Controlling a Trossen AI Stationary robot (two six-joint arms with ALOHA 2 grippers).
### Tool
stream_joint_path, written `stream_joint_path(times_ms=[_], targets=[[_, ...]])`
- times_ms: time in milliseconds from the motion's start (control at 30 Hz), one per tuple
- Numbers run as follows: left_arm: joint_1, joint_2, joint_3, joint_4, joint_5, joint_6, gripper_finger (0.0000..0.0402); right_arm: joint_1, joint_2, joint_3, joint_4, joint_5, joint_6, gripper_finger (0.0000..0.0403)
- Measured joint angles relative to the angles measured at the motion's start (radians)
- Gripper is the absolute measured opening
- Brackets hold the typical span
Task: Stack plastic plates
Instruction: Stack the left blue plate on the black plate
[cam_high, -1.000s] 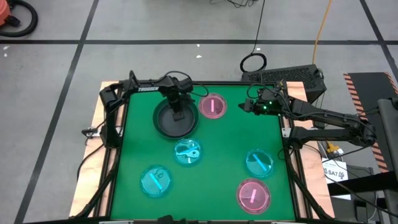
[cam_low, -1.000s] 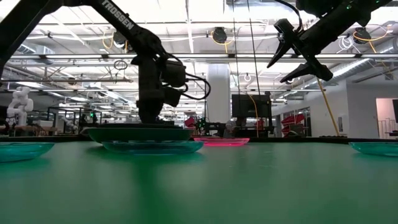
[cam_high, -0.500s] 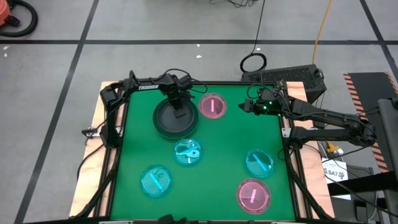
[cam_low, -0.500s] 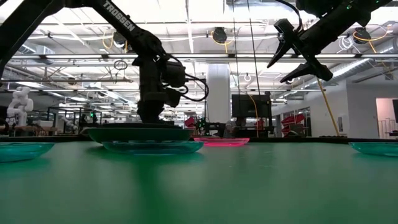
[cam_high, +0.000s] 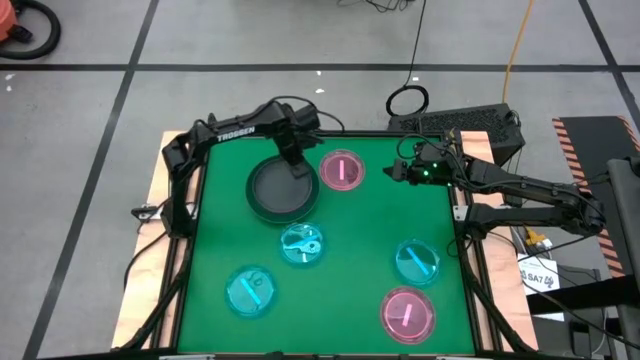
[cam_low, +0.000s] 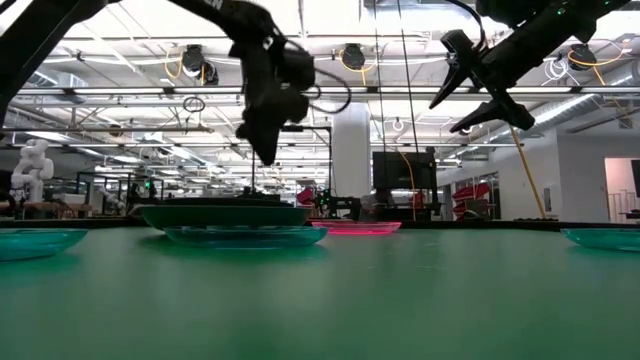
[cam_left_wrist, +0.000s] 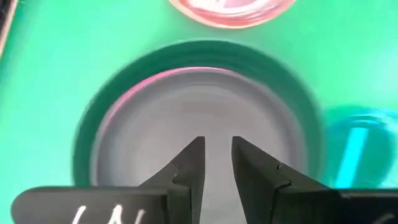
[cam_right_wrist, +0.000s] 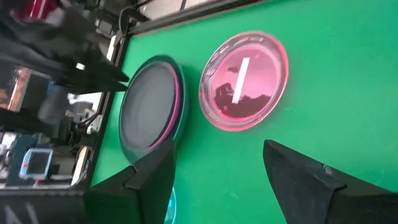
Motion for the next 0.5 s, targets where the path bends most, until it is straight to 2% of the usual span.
stream_joint_path(times_ms=[67, 200, 367, 500], targets=[[-0.020, -0.001, 0.030, -0.034, 0.052, -0.028, 0.0084, 0.000, 0.000, 0.000, 0.000, -0.023, -0.007, 0.0233], [-0.073, -0.014, 0.027, -0.089, 0.089, -0.122, 0.0084, 0.000, 0.000, 0.000, -0.001, -0.114, -0.031, 0.0233], [-0.160, -0.078, -0.021, -0.086, 0.091, -0.254, 0.0085, 0.004, 0.000, 0.000, -0.032, -0.246, -0.052, 0.0233], [-0.246, -0.153, -0.032, -0.035, 0.051, -0.372, 0.0085, 0.035, -0.005, 0.000, -0.055, -0.273, -0.063, 0.0233]])
